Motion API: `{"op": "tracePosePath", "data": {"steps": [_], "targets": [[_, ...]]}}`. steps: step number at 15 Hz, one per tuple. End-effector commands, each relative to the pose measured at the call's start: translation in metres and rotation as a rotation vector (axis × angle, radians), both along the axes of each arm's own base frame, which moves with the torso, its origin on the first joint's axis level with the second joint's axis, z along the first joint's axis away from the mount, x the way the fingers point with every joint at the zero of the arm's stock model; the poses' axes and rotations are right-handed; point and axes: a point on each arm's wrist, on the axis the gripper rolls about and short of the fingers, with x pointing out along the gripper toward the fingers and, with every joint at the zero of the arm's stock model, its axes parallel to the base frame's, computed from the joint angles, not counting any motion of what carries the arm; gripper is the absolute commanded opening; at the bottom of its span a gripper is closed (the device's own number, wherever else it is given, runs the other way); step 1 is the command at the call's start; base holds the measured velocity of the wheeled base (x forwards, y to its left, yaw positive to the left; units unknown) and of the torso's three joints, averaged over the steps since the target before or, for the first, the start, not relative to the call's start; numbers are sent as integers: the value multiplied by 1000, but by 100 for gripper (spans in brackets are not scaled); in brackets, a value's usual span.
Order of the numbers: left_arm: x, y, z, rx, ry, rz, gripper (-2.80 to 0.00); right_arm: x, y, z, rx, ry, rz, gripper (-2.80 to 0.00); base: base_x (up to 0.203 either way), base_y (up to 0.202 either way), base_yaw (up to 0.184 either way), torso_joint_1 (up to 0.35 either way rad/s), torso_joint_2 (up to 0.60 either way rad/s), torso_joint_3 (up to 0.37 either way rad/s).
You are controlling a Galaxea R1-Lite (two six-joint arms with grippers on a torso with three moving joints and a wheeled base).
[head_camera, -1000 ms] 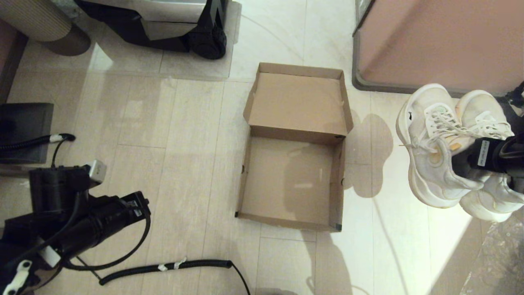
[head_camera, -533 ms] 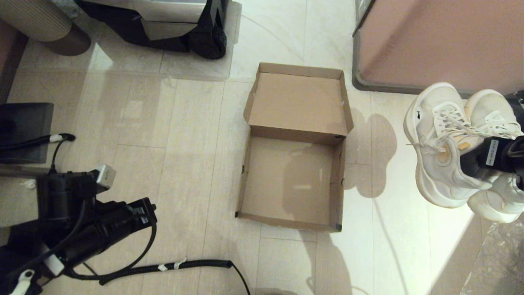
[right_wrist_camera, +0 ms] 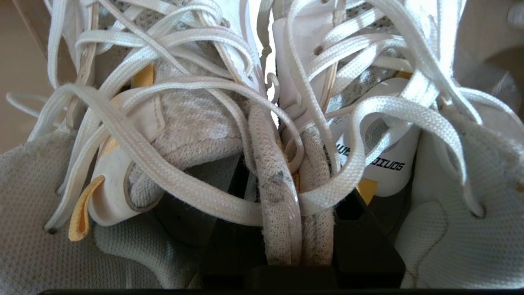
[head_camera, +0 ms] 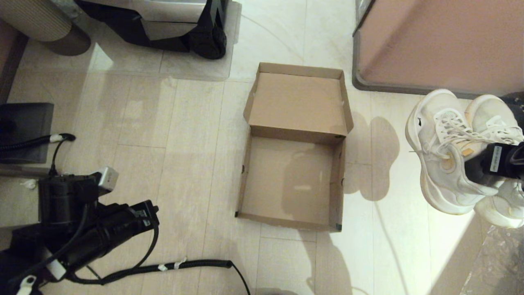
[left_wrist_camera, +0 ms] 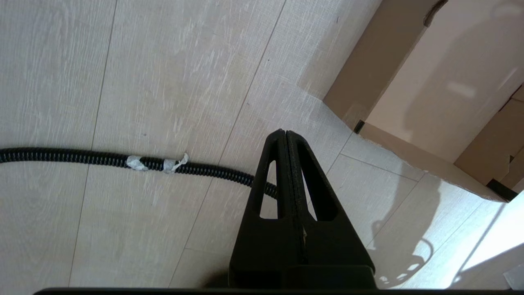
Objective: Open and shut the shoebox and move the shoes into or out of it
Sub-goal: Put the shoes out of the shoe box
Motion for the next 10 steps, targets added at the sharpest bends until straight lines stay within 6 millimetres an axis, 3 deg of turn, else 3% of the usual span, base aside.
{"op": "tracePosePath", "data": {"steps": [1, 5, 10], "targets": [[1, 0, 0, 0, -1, 4, -280, 1, -1, -5, -3, 13, -1, -280, 0, 0, 0, 0, 0, 0], [6, -1, -3, 1, 11, 2, -280, 3, -5, -8, -3, 24, -19, -280, 0, 0, 0, 0, 0, 0], [20, -5, -1, -1, -3, -1, -280, 20, -23, -15, -9, 25, -79, -280, 0, 0, 0, 0, 0, 0]]}}
